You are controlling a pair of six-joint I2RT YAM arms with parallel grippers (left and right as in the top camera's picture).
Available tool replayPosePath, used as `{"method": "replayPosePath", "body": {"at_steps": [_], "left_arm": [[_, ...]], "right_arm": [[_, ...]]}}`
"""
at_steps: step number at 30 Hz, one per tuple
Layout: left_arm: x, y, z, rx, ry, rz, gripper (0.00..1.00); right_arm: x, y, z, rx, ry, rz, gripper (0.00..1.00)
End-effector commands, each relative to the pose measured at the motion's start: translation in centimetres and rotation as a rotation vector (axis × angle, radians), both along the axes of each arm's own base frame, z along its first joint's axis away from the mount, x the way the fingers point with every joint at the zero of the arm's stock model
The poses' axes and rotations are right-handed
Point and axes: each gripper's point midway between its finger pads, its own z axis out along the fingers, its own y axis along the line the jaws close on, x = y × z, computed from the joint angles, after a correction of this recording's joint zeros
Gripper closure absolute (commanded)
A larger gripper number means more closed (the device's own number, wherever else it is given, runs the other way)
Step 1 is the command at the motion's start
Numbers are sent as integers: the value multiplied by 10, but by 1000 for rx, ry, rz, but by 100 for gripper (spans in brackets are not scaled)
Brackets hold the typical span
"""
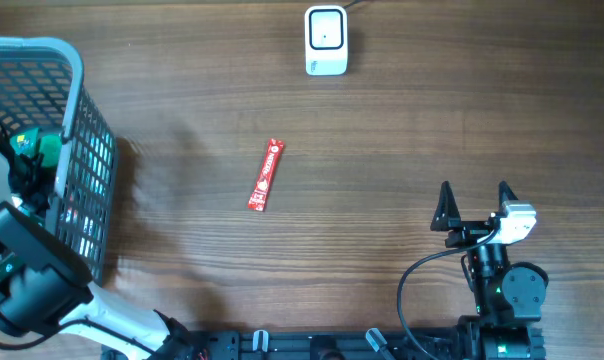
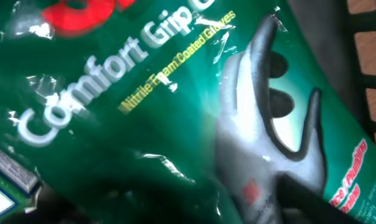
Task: Scan the item barcode
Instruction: 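Reach into the basket and grasp the green 3M gloves pack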
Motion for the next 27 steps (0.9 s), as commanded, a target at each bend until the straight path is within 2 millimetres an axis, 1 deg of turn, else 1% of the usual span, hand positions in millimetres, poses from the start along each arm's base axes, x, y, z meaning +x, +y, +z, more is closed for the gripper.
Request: {"method": "replayPosePath", "body": {"at_steps": [1,2,3,5,6,8,10,11,12,13,14,15,16,17,18,19,20,21,22,23,24,25,26,27], "left_arm": [[-5,7,-2,41,60,-87,74],[-6,9,-1,50,74,-123,88],[-7,10,-1,53,81,-151,96],[-6,13,3,65,88,-235,96],[-5,16,8,82,87,-283,96],[2,21,29,137,61,-392,96],[10,25,63,213,20,-498,96],[15,27,86,265,-5,-547,96],[17,28,110,321,-27,-585,96],[18,27,144,395,-62,-613,96],[16,24,168,444,-89,-627,96],[11,17,196,495,-128,-624,96],[6,10,218,536,-167,-624,96],[-2,-1,242,580,-217,-627,96],[-8,-12,260,612,-258,-634,96],[-13,-23,273,630,-296,-645,96],[-18,-41,288,642,-357,-674,96],[-21,-62,301,640,-426,-720,96],[-19,-87,312,647,-489,-819,96],[-9,-134,328,673,-585,-1065,96],[-6,-153,331,676,-618,-1165,96],[-2,-181,333,678,-656,-1318,96],[0,-205,332,674,-676,-1444,96],[0,-232,326,663,-683,-1590,96]], "right_arm": [[0,0,0,4,-1,0,0],[0,0,0,4,-1,0,0],[0,0,0,4,-1,0,0],[0,0,0,4,-1,0,0],[0,0,0,4,-1,0,1],[0,0,0,4,-1,0,0],[0,0,0,4,-1,0,0],[0,0,0,4,-1,0,0],[0,0,0,4,-1,0,0],[0,0,0,4,-1,0,0],[0,0,0,4,-1,0,0],[0,0,0,4,-1,0,0],[0,0,0,4,-1,0,0],[0,0,0,4,-1,0,0],[0,0,0,4,-1,0,0],[0,0,0,5,-1,0,0],[0,0,0,4,-1,0,0],[0,0,0,4,-1,0,0],[0,0,0,4,-1,0,0],[0,0,0,4,-1,0,0],[0,0,0,4,-1,0,0],[0,0,0,4,-1,0,0],[0,0,0,4,-1,0,0],[0,0,0,4,-1,0,0]]}}
